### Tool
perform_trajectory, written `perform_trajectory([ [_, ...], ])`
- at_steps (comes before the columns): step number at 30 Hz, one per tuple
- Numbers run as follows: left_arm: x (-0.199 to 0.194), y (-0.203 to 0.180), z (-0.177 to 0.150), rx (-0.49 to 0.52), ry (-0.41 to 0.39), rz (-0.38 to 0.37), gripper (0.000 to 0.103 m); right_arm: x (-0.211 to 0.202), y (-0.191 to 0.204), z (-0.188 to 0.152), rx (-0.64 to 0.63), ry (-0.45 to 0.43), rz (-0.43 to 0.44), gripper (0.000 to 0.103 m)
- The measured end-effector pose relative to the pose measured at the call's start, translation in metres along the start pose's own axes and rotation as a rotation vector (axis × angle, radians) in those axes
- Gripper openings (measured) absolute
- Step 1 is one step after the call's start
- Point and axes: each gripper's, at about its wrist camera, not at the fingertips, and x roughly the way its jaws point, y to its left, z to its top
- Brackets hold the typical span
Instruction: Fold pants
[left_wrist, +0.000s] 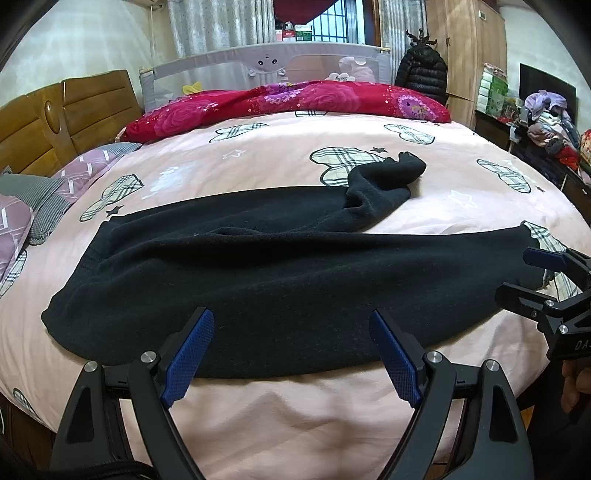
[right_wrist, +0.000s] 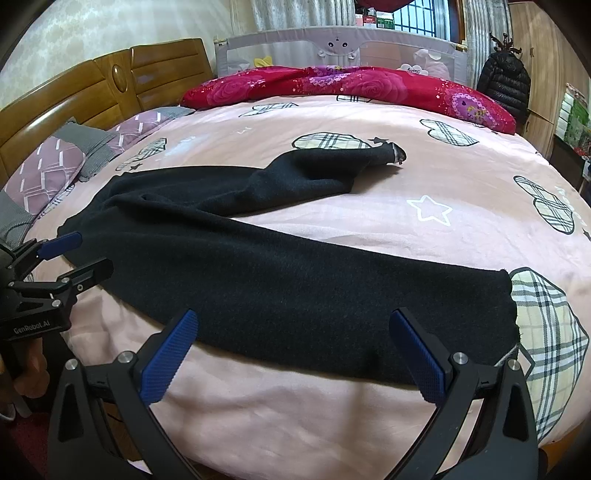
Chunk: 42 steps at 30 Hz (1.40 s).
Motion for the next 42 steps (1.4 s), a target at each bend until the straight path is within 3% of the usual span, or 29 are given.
perform_trajectory([
  [30,0.009,-0.001,0.005,0.009,0.032,-0.037,0.087,-0.003,-0.004,0.010,0.023,0.020,0.023,0.103],
  [42,0.028,0.008,0.048,0.055,0.039,-0.075,0.087,0.007,-0.035,0.045,0.099,0.034,0.065,0.103],
])
